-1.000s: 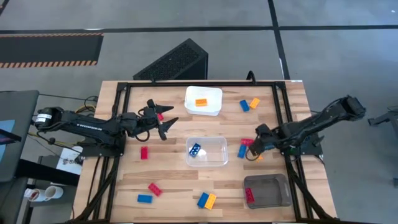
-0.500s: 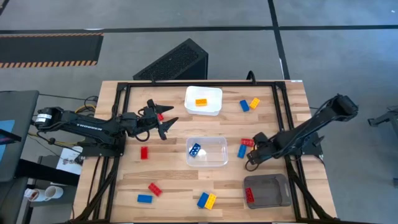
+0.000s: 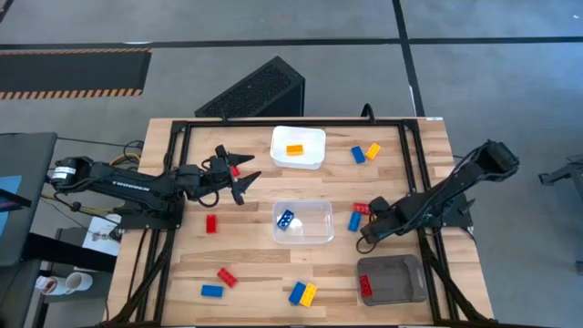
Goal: Sort & place blocks by color
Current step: Put the yellow game piece into the white bin
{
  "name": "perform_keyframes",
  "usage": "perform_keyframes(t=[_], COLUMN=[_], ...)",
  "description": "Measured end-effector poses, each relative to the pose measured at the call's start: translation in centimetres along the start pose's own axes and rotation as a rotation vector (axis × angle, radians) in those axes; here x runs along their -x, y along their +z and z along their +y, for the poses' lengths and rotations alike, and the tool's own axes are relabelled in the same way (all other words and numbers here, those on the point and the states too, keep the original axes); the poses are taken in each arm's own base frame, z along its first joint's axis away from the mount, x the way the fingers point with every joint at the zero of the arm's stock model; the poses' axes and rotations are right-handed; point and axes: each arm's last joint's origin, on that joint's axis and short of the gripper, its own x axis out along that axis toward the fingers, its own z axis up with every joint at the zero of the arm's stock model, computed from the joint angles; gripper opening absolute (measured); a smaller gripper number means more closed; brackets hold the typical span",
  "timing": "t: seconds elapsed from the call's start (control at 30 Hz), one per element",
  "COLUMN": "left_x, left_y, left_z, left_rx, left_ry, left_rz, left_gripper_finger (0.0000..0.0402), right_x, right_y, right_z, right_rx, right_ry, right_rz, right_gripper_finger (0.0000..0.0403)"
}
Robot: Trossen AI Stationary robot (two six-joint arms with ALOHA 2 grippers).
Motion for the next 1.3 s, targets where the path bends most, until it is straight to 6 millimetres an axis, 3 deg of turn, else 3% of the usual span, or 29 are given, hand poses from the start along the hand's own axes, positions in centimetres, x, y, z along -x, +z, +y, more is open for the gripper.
perform_keyframes(t=[0.07,0.27,0.5,0.63,0.8,0.97,1.13,1.3], left_x=[0.0,0.0,0.0,0.0,0.0,0.0,0.0,0.0], left_y=[0.0,0.0,0.1,0.1,0.1,0.1,0.1,0.1], left_z=[0.0,0.0,0.0,0.0,0.0,0.0,0.0,0.0], left_rx=[0.0,0.002,0.022,0.023,0.024,0.023,0.017,0.01], left_ry=[0.0,0.0,0.0,0.0,-0.001,-0.001,-0.001,-0.001], left_rz=[0.0,-0.003,-0.008,-0.008,-0.011,-0.011,-0.014,-0.014], left_gripper_finger=[0.0258,0.0258,0.0258,0.0258,0.0258,0.0258,0.0258,0.0258], right_x=[0.3,2.3,4.8,5.6,6.2,6.4,5.0,2.8], right_y=[0.1,0.6,3.0,5.8,10.5,15.1,19.1,21.9], right_z=[-0.1,-0.4,-0.5,0.5,1.8,1.2,0.0,-0.6], right_rx=[-0.002,-0.006,-0.066,-0.054,0.03,0.041,-0.008,-0.02], right_ry=[0.021,0.136,0.227,0.287,0.358,0.402,0.469,0.493], right_rz=[-0.014,-0.119,-0.498,-0.679,-0.861,-1.013,-1.048,-1.039], right_gripper_finger=[0.0118,0.0118,0.013,0.0156,0.0138,0.0137,0.016,0.0151])
